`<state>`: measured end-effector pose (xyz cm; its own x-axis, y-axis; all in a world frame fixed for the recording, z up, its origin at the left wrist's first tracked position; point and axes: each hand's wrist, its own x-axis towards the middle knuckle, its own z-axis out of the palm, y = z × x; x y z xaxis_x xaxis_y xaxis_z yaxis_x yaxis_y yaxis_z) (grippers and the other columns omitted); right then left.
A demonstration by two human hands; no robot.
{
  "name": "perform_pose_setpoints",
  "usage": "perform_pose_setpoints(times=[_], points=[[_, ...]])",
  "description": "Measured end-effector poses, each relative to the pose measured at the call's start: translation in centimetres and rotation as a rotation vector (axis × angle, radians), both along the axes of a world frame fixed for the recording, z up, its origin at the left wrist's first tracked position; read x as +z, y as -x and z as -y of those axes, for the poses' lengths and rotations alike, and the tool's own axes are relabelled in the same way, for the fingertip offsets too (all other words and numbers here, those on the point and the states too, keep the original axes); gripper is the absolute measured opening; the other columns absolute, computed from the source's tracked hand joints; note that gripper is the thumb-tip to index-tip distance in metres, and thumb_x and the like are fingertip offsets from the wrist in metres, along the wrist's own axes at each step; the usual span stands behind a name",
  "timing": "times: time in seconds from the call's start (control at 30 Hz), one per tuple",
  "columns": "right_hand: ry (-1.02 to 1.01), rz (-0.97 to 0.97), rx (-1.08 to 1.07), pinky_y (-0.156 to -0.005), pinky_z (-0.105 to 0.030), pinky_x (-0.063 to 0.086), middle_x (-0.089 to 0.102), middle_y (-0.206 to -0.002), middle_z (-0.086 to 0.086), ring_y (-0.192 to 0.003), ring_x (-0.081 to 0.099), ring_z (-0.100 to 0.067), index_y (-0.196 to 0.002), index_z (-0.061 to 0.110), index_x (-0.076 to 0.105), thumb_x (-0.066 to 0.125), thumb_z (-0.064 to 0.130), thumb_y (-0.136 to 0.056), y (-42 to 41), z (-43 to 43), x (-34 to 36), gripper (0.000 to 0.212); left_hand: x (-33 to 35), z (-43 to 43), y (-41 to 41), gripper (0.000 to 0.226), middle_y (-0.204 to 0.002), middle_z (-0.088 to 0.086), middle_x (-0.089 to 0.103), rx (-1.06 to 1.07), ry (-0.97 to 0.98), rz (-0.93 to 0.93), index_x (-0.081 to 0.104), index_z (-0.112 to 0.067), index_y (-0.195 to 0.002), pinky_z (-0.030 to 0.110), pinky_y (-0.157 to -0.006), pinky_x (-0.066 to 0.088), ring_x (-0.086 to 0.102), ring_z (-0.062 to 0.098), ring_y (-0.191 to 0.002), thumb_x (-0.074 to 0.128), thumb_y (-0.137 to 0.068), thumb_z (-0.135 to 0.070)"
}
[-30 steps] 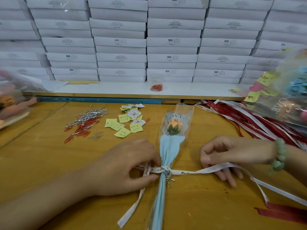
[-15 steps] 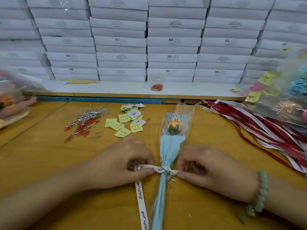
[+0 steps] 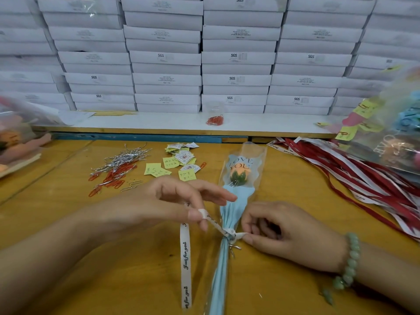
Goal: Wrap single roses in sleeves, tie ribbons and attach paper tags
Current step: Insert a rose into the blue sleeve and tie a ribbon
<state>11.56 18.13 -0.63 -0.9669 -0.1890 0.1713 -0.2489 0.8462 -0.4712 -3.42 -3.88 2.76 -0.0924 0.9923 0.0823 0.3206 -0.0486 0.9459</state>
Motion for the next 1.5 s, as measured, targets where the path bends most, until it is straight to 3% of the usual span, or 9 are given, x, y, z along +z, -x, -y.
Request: perform_pose_setpoints(times=[0.23,0.43,0.57,0.77,0.87,1.03,1.23,1.4,1.5], points=[[-0.009,-0.004,-0.002,-0.057,-0.017,0.038,0.056,-0.078,0.014,-0.061,0.048,-0.010,-0.082,0.030,0.056,0.063,0.032,-0.088,0.0,0.0,0.0,0.010,-0.6,-0.3,-0.4,0.014,-0.117,0.012,0.069,-0.143,-0.098,0.219,0.076,-0.016,-0.099,0.052,-0.108,0.037,0.054,0.042,-0.121,0.067,-0.090,-0.022],[-0.002,-0.009,0.003,-0.057,-0.015,0.036,0.056,-0.079,0.014,-0.060,0.047,-0.010,-0.082,0.029,0.056,0.063,0.032,-0.089,-0.1,0.0,0.0,0.009,-0.2,-0.1,0.0,0.016,-0.100,0.005,0.070,-0.173,-0.135,0.398,0.073,-0.010,-0.103,0.061,-0.104,0.032,0.068,0.024,-0.096,0.063,-0.091,-0.015],[0.010,-0.005,0.000,-0.057,-0.015,0.037,0.057,-0.080,0.014,-0.060,0.047,-0.010,-0.083,0.030,0.057,0.063,0.032,-0.089,-0.1,0.0,-0.1,0.009,-0.9,-0.5,-0.2,0.016,-0.085,0.005,0.070,0.045,-0.007,0.347,0.073,-0.010,-0.100,0.032,-0.078,0.058,0.070,0.015,-0.070,0.071,-0.085,-0.017],[0.093,-0.008,0.027,-0.056,-0.022,0.043,0.060,-0.076,0.014,-0.057,0.048,-0.010,-0.083,0.028,0.063,0.069,0.028,-0.086,-0.1,0.0,0.2,0.007,-2.3,-1.3,-1.5,0.017,-0.083,0.004,0.069,0.255,0.096,0.240,0.074,-0.015,-0.098,0.021,-0.061,0.051,0.059,0.013,-0.055,0.064,-0.086,-0.012],[0.260,0.026,0.025,-0.054,-0.015,0.040,0.062,-0.069,0.014,-0.055,0.049,-0.004,-0.081,0.026,0.063,0.074,0.027,-0.082,-0.2,0.3,0.6,0.012,-2.9,-1.7,-2.4,0.019,-0.086,0.003,0.071,0.291,0.109,0.183,0.072,-0.017,-0.105,0.019,-0.060,0.048,0.057,0.011,-0.054,0.062,-0.089,-0.015],[0.761,0.175,0.035,-0.044,-0.013,0.039,0.059,-0.066,-0.012,-0.049,0.048,-0.008,-0.079,0.016,0.056,0.073,0.017,-0.077,-0.3,0.9,1.3,0.018,-3.6,-2.4,-3.8,0.019,-0.085,0.002,0.069,0.311,0.066,0.186,0.065,-0.009,-0.110,0.019,-0.059,0.049,0.056,0.009,-0.052,0.055,-0.095,-0.003],[1.102,0.279,-0.011,-0.033,-0.013,0.032,0.062,-0.064,-0.008,-0.042,0.049,-0.009,-0.084,0.010,0.052,0.067,0.009,-0.081,-0.2,1.3,1.1,0.015,-3.0,-2.3,-4.3,0.020,-0.060,-0.009,0.064,0.294,0.118,0.180,0.061,-0.007,-0.114,0.017,-0.042,0.033,0.048,0.000,-0.043,0.049,-0.098,-0.004],[1.308,0.336,-0.040,-0.032,-0.012,0.031,0.071,-0.094,-0.022,-0.073,0.073,-0.016,-0.094,0.006,0.063,0.068,0.016,-0.081,-0.2,1.5,0.8,0.017,-3.2,-2.3,-4.1,0.015,-0.049,-0.010,0.055,0.298,0.151,0.135,0.060,0.000,-0.105,0.011,-0.037,0.030,0.041,-0.001,-0.036,0.047,-0.099,-0.004],[1.381,0.390,0.044,-0.033,-0.011,0.034,0.066,-0.113,-0.025,-0.097,0.070,-0.025,-0.098,0.008,0.069,0.059,0.020,-0.087,-0.2,1.1,1.2,0.019,-3.3,-2.3,-4.2,0.014,-0.054,-0.010,0.055,0.277,0.134,0.134,0.062,-0.004,-0.091,0.010,-0.038,0.032,0.041,0.000,-0.042,0.050,-0.098,-0.004]])
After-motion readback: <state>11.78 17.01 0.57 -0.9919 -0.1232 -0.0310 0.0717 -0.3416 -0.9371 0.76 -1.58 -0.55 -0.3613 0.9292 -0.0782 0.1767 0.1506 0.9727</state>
